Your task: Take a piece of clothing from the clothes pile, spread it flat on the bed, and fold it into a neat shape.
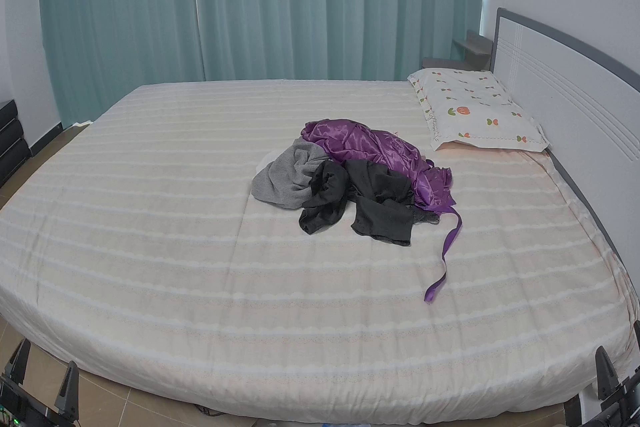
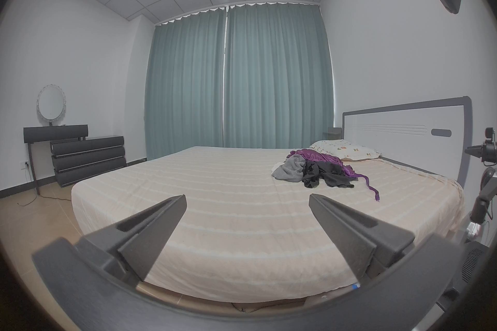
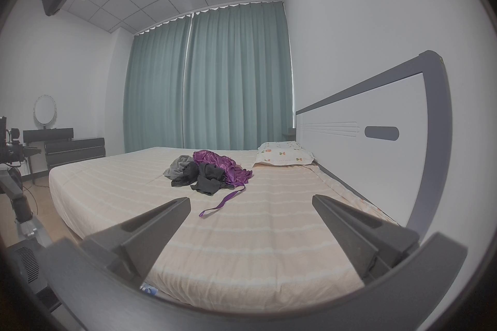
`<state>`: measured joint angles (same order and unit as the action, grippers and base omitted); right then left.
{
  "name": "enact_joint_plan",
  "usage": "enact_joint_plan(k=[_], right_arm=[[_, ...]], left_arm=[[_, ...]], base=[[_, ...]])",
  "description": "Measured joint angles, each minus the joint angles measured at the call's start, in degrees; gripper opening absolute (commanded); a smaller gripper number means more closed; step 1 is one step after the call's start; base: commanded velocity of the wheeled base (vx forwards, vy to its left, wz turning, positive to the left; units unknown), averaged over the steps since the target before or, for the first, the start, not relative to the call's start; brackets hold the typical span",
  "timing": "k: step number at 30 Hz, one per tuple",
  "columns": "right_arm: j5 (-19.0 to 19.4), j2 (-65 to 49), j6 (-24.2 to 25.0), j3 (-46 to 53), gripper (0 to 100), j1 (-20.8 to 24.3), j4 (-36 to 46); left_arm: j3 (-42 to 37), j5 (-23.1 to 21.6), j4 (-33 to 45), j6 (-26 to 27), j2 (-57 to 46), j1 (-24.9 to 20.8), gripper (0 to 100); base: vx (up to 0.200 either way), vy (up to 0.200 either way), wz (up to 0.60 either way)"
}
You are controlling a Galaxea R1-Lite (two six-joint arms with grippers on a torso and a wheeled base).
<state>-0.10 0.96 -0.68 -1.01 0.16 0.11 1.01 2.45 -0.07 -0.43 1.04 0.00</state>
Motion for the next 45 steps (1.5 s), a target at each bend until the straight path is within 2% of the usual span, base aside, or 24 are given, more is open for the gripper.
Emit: enact_joint_plan(k=[20,27,34,41,45], right_arm=[[0.54,0.00,-0.02,-0.11,100,0.06,0.18],[2.33,3.08,0.09,-8.74,100,0.59,0.54],[5.57,13.99,-1.96,-12.50,100,1.29,-1.01],[6.66,29.75,-2.35,-12.68,100,2.73,-9.96],[6.94,39.36,-0.99,-13.54,100,4.41,-13.65]], left_arm=[[0.00,0.00,0.02,0.00,0.00,0.00,100],[0.00,0.00,0.00,0.00,0.00,0.00,100],[0.00,-0.02,0.00,0.00,0.00,0.00,100],[0.00,-0.02,0.00,0.00,0.00,-0.02,100],[0.00,-0.02,0.00,0.00,0.00,0.00,100]], base=[[0.000,0.000,0.00],[0.000,0.000,0.00],[0.000,0.000,0.00],[0.000,0.000,0.00],[0.000,0.000,0.00]])
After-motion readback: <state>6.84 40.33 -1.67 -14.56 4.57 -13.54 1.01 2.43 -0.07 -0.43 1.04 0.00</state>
